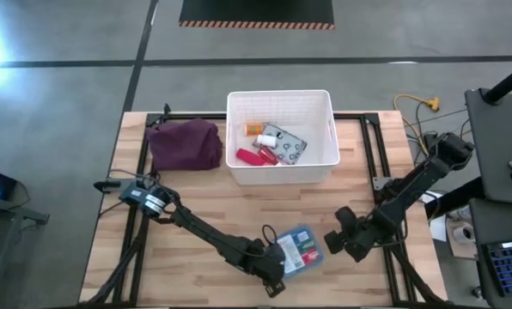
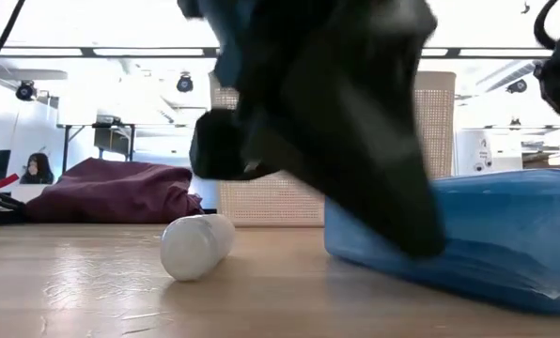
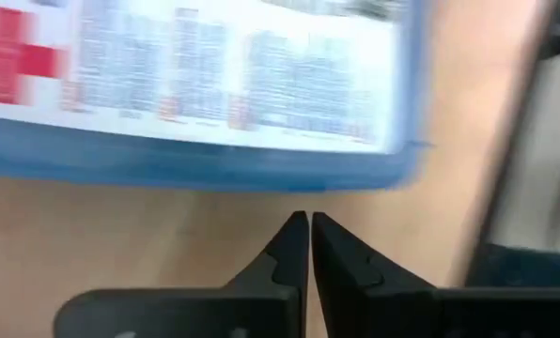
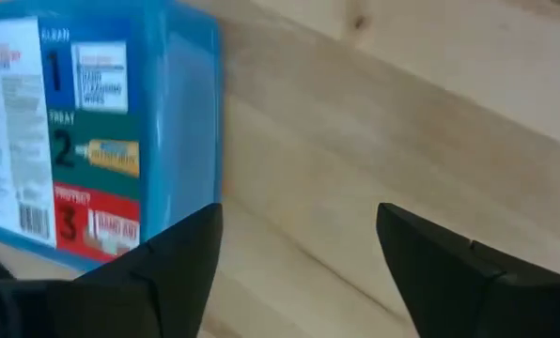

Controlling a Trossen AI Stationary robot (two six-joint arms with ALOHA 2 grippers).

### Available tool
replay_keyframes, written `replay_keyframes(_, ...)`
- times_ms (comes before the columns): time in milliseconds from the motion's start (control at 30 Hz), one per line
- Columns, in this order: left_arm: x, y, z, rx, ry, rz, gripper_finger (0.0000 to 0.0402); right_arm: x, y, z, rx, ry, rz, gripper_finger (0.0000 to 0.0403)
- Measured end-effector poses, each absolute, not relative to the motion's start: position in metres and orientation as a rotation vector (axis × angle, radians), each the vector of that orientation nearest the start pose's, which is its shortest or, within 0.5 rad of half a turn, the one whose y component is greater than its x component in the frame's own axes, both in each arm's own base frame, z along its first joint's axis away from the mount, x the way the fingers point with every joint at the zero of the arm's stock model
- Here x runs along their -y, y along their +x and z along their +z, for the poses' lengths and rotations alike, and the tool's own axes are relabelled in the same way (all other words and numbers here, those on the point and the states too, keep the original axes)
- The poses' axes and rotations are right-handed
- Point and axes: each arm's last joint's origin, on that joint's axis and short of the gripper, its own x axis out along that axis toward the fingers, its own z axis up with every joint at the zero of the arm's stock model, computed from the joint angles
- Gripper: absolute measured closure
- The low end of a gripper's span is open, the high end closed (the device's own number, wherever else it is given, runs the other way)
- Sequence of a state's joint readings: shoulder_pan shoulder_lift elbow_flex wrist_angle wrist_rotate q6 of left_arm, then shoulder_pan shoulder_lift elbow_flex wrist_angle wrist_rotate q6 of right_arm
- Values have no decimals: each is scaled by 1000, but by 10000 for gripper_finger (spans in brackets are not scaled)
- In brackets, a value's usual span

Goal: Pick & place medical supplies in basket/bin
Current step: Put the blue first aid kit into the white bin

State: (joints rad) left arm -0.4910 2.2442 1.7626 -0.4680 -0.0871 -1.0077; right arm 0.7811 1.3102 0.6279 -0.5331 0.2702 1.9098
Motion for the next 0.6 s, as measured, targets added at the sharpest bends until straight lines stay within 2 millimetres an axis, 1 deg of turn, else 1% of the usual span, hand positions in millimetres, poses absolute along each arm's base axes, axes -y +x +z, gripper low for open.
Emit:
replay_keyframes(67,227,431,170,-1007,-680,88,402,-142,155,156,-999,1080,-643,149)
replay_keyframes(167,225,429,162,-1022,-690,128,402,-139,152,147,-1011,1051,-688,180)
replay_keyframes(200,225,430,162,-1013,-696,132,402,-139,152,144,-1019,1043,-697,190)
replay_keyframes(300,223,434,172,-963,-708,127,402,-141,154,134,-1049,1030,-713,219)
replay_keyframes(400,221,435,172,-957,-716,138,402,-143,155,129,-1047,1014,-730,239)
replay_keyframes(467,220,434,175,-942,-709,158,402,-144,157,127,-1049,1008,-740,248)
replay_keyframes(600,218,432,188,-904,-708,170,402,-145,160,129,-1038,1019,-728,257)
